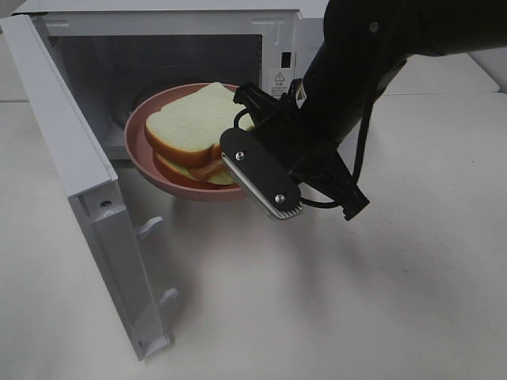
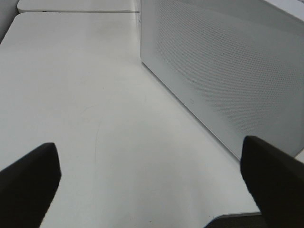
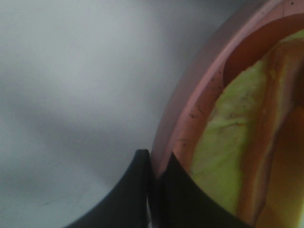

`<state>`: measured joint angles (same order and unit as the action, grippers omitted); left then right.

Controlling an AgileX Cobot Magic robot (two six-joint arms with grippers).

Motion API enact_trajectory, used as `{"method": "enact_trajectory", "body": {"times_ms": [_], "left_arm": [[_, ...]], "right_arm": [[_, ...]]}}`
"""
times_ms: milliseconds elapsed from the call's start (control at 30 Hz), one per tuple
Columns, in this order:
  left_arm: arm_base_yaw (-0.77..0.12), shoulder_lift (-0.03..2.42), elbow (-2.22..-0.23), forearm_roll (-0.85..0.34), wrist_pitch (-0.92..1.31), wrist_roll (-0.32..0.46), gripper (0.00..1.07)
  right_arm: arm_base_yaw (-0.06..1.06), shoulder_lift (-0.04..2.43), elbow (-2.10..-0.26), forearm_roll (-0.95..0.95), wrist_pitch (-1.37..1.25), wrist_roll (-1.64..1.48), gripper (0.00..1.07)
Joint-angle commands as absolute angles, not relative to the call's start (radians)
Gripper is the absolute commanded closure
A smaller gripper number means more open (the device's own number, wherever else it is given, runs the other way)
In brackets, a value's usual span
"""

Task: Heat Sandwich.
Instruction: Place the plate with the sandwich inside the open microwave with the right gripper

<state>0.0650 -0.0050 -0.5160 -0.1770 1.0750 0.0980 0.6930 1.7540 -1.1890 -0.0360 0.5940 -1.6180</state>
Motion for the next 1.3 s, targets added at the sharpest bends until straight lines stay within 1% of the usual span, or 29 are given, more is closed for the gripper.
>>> {"method": "enact_trajectory", "body": {"times_ms": [33,767,1067,1300], "left_arm": [[0.06,-0.024,-0.514,-0.184,1.07,0.091,0.09],[0.06,-0.024,-0.514,-0.184,1.07,0.091,0.09],[0.06,-0.024,-0.514,-0.184,1.07,0.091,0.09],[0.06,-0.024,-0.514,-0.184,1.07,0.091,0.09]], "right_arm": [[0.688,1.777,-1.229,-0.031,0.571,-1.629,1.07],[0.688,1.949,-1.441,-0.044,0.601,-1.586,1.07],[0.688,2.029,-1.562,-0.053,0.635,-1.558,1.07],[0.688,2.102,-1.672,-0.097,0.676,-1.487,1.07]]}}
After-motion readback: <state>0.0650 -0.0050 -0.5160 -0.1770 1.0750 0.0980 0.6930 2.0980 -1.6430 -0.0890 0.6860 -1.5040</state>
